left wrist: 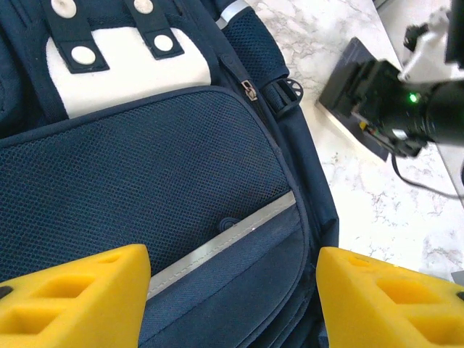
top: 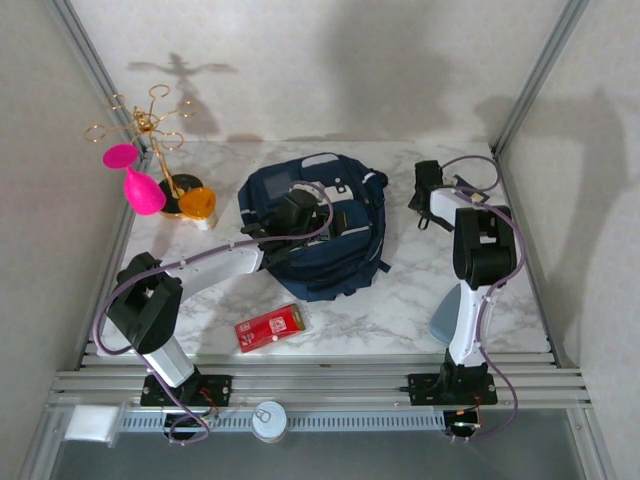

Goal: Pack the student bag
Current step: Rotate the book at the middle-right of the table, then pick up the book from the middle-right of the table.

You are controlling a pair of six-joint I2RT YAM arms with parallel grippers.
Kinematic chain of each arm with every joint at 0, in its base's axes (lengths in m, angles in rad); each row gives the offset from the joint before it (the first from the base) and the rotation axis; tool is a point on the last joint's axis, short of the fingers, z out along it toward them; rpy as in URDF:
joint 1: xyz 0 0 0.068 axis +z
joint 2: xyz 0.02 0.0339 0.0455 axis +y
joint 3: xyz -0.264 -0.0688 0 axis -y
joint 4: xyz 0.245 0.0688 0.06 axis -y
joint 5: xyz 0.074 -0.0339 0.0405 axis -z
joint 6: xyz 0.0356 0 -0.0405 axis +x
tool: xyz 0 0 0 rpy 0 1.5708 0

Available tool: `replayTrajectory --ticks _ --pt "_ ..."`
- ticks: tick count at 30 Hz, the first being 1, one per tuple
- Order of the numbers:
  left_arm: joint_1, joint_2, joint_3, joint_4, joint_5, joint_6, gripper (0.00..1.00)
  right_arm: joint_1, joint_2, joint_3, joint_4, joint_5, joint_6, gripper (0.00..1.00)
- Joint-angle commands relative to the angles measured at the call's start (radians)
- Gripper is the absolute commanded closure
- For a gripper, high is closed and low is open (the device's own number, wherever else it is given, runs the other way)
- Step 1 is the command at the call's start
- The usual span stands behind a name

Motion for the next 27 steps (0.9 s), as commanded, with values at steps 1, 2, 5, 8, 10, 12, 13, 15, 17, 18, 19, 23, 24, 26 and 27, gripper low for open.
replayTrajectory --ticks 1,2,5,8,10,12,13,15,17,18,19,23,24,26,27 --pt "-0.010 -0.011 0.021 0.000 -0.003 -0.025 0.38 0.012 -0.085 -0.157 -0.014 -0.092 0.028 0.30" --pt "-0.013 -0.015 0.020 0.000 -0.003 -0.027 0.39 0.017 -0.127 -0.204 0.012 -0.120 0.019 0.31" --pt "-0.026 -0.022 0.019 -0.001 -0.011 -0.031 0.38 0.025 -0.227 -0.279 0.031 -0.162 0.006 0.29" --pt "-0.034 -0.027 0.021 -0.002 -0.019 -0.037 0.38 0.011 -0.284 -0.259 0.009 -0.184 -0.031 0.28" --pt "-0.039 -0.033 0.019 -0.003 -0.017 -0.045 0.38 -0.004 -0.320 -0.238 0.003 -0.223 -0.048 0.27" --pt "-0.046 -0.037 0.021 -0.007 -0.018 -0.050 0.38 -0.029 -0.346 -0.218 0.003 -0.269 -0.052 0.26" --pt "-0.052 -0.040 0.026 -0.011 -0.025 -0.049 0.38 -0.046 -0.353 -0.209 -0.001 -0.280 -0.050 0.25" --pt "-0.062 -0.039 0.037 -0.016 -0.031 -0.043 0.38 -0.084 -0.358 -0.189 -0.024 -0.311 -0.041 0.23" --pt "-0.072 -0.035 0.043 -0.010 -0.029 -0.042 0.38 -0.118 -0.369 -0.195 -0.019 -0.344 -0.042 0.21" --pt "-0.076 -0.029 0.046 -0.010 -0.028 -0.042 0.38 -0.134 -0.374 -0.198 -0.015 -0.357 -0.044 0.20" --pt "-0.079 -0.023 0.051 -0.011 -0.025 -0.045 0.38 -0.150 -0.377 -0.200 -0.016 -0.366 -0.044 0.19" --pt "-0.105 -0.014 0.058 0.014 -0.019 -0.058 0.38 -0.232 -0.385 -0.228 -0.007 -0.447 -0.032 0.16" --pt "-0.116 -0.014 0.056 0.026 -0.024 -0.058 0.38 -0.256 -0.389 -0.244 0.005 -0.469 -0.025 0.16" --pt "-0.131 -0.006 0.063 0.030 -0.030 -0.067 0.37 -0.301 -0.390 -0.264 0.018 -0.509 -0.017 0.15" --pt "-0.138 -0.001 0.068 0.030 -0.026 -0.070 0.37 -0.322 -0.389 -0.274 0.022 -0.527 -0.015 0.14"
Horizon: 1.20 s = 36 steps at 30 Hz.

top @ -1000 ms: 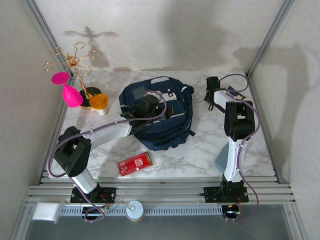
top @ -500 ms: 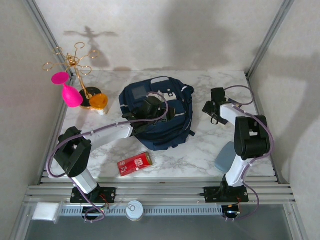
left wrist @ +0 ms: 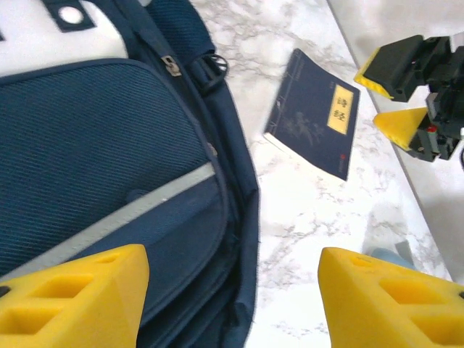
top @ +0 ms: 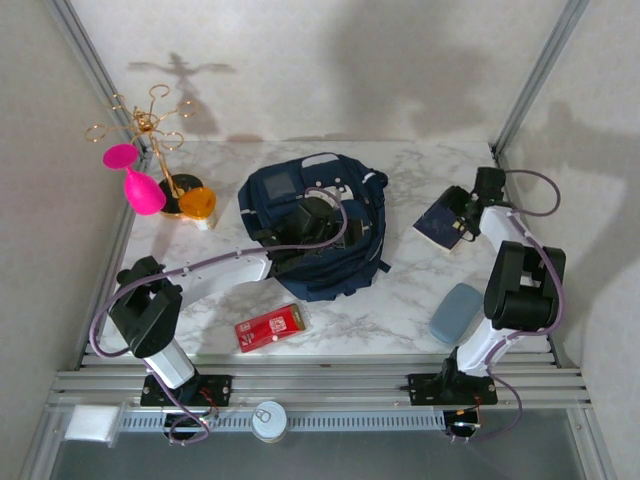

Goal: Pack the student bag
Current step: Pick up the book from the middle-right of the table.

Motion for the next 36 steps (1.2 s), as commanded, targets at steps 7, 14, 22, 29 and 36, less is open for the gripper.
replayTrajectory --ticks 7,14,22,29,36 --pt "-0.050 0.021 0.028 0.045 -0.025 -0.035 0.37 -0.161 -0.005 -0.075 0.022 -0.148 0.022 0.12" --pt "-0.053 0.038 0.036 0.049 -0.027 -0.032 0.36 -0.179 0.073 -0.049 0.050 -0.214 0.021 0.15" --pt "-0.058 0.066 0.045 0.060 -0.021 -0.040 0.36 -0.177 0.146 -0.043 0.096 -0.288 0.052 0.29" --pt "-0.059 0.078 0.044 0.065 -0.029 -0.044 0.34 -0.156 0.188 -0.028 0.106 -0.308 0.047 0.40" --pt "-0.059 0.074 0.038 0.058 -0.036 -0.039 0.34 -0.152 0.199 -0.019 0.119 -0.323 0.037 0.52"
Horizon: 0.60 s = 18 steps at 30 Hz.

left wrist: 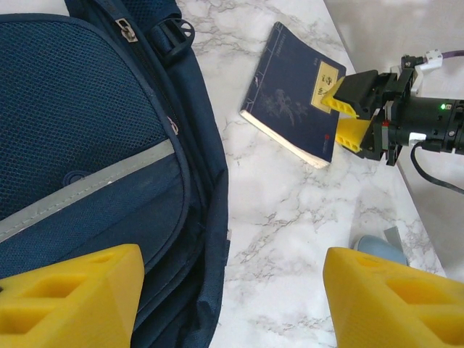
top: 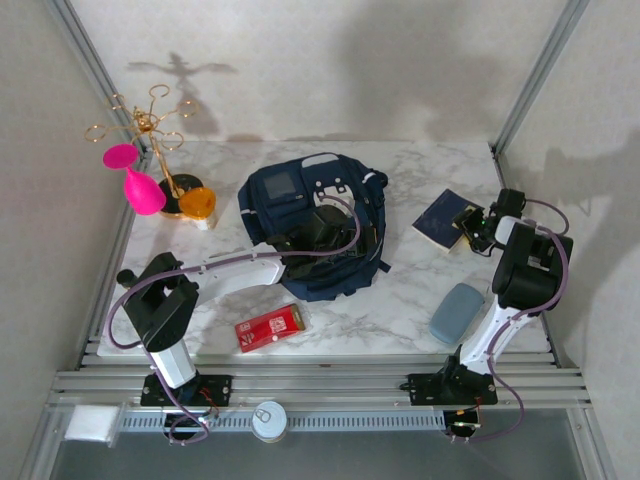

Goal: Pack the student bag
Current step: Pick up the book from the middle-right of the table.

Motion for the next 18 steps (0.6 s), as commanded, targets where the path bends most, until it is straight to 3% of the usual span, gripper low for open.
replayTrajectory --ticks 1,18 --pt "-0.011 0.002 0.021 0.011 -0.032 -0.010 0.34 0.008 0.023 0.027 0.013 -0.034 -0.011 0.54" --pt "-0.011 -0.009 0.013 0.011 -0.040 -0.007 0.33 0.010 0.048 0.081 0.013 -0.036 -0.026 0.88"
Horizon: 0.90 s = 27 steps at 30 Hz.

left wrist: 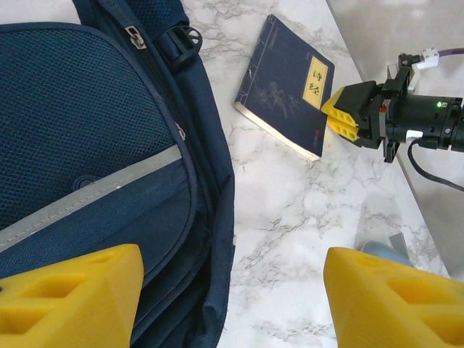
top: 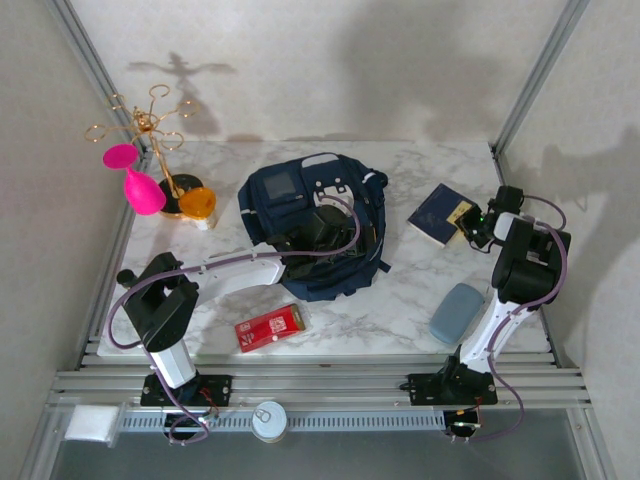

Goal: Pack the student bag
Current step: Pick up the book from the middle-right of the table.

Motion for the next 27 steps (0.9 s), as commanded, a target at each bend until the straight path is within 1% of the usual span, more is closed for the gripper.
replayTrajectory --ticks 1,8,16,20,24,27 --pt "-0.010 -0.006 0.014 0.011 -0.018 -0.006 0.33 0.006 -0.006 0.029 0.014 -0.023 -0.006 0.89" --pt "-0.009 -0.011 0.013 0.005 -0.022 0.000 0.33 0.011 -0.021 0.040 0.020 -0.059 -0.005 1.00" --pt "-0.006 -0.017 0.013 -0.005 -0.019 -0.001 0.33 0.016 -0.063 0.028 0.014 -0.090 -0.009 1.00" --pt "0.000 -0.039 0.006 -0.007 -0.030 -0.008 0.33 0.023 -0.116 0.011 0.025 -0.114 -0.008 1.00" --pt "0.007 -0.067 -0.012 -0.006 -0.036 -0.018 0.33 0.030 -0.149 0.024 -0.007 -0.158 -0.004 1.00" --pt "0.015 -0.097 -0.039 -0.001 -0.041 -0.024 0.33 0.043 -0.209 0.020 -0.024 -0.156 -0.004 1.00"
